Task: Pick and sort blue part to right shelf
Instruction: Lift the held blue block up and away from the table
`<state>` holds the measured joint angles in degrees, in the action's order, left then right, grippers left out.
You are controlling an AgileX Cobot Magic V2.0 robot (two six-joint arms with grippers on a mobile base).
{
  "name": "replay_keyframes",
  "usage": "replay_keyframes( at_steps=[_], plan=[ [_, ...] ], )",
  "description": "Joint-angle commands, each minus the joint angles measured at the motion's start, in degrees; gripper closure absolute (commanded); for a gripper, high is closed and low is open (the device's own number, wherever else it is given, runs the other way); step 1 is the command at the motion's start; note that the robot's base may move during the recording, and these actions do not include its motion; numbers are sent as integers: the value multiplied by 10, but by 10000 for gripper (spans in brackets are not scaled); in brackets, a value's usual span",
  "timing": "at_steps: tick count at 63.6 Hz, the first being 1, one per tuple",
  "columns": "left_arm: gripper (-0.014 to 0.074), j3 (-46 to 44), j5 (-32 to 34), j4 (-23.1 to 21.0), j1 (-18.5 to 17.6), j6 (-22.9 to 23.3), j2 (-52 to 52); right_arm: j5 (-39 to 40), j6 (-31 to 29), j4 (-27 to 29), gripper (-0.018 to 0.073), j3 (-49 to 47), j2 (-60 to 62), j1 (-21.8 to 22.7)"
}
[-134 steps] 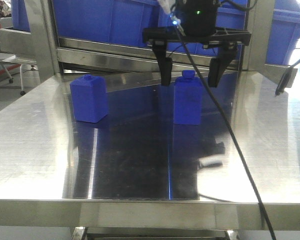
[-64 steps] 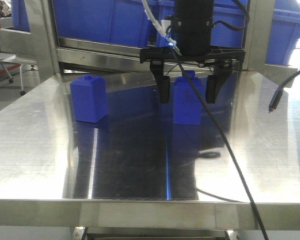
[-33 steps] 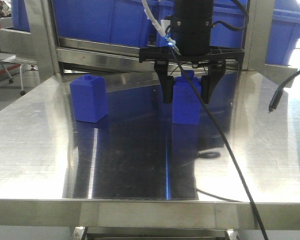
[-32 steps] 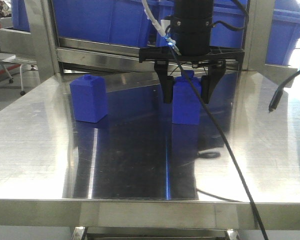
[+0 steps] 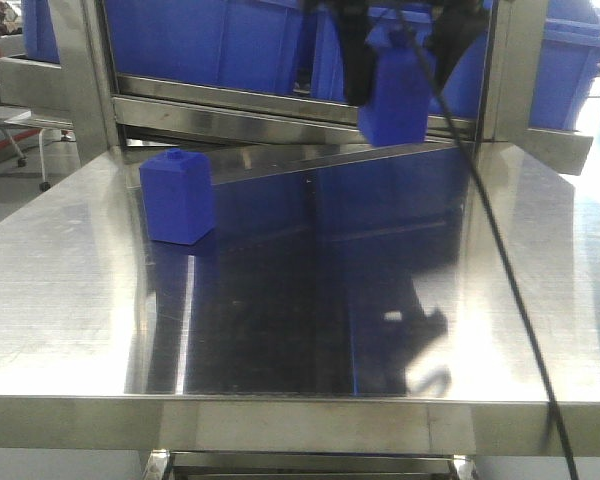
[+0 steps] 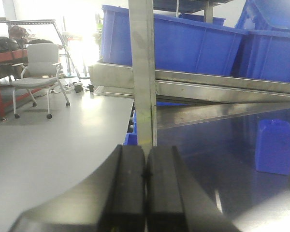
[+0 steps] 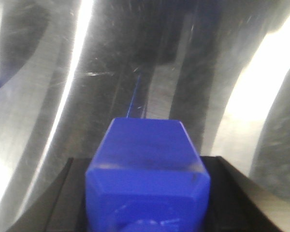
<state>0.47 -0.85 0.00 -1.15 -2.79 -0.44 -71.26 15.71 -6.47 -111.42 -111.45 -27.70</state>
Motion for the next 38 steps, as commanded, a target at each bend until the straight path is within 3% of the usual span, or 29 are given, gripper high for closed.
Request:
replay_keyframes(
  at_steps=[1, 30, 38],
  plan=[
    [461, 13, 47, 0, -1, 6, -12, -9, -25, -13, 146, 0, 58, 14],
    [461, 13, 47, 0, -1, 6, -12, 279, -24, -14, 146, 321, 248, 71],
    [461, 13, 47, 0, -1, 6, -12, 359, -38, 16, 146, 406, 309, 99]
  ],
)
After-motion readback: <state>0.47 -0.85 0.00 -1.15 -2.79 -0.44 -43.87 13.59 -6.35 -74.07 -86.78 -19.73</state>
